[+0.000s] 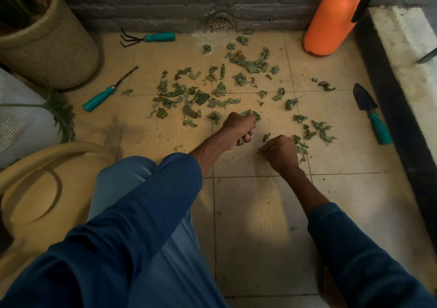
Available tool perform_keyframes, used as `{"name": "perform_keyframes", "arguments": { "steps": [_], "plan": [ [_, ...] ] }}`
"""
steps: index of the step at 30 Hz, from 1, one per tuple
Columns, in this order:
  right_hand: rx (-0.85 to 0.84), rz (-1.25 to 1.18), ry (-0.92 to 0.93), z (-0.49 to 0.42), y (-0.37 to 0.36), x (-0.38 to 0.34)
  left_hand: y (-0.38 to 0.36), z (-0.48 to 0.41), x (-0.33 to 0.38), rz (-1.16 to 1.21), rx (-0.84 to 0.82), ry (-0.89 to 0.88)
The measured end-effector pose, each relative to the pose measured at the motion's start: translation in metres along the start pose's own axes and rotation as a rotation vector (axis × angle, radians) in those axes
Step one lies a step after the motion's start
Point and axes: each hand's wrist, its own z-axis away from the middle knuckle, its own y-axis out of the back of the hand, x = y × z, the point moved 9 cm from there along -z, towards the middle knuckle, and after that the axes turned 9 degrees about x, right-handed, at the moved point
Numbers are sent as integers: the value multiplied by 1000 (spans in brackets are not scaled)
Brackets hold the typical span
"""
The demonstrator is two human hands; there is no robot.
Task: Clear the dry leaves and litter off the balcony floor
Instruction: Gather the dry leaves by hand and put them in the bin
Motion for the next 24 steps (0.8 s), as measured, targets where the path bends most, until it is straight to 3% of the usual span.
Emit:
{"name": "perform_keyframes", "arguments": {
  "steps": [7, 11, 16, 24],
  "plan": [
    [169, -524, -113, -14, 79, -36, 19, -11, 1, 45, 173, -39],
    [158, -716, -121, -19, 96, -64, 13, -10, -5, 116, 111, 71],
    [149, -569, -67, -21, 87, -86, -10, 5, -3, 329, -115, 222],
    [186, -302, 166, -17, 89, -113, -9, 1, -3, 222, -128, 188]
  ]
}}
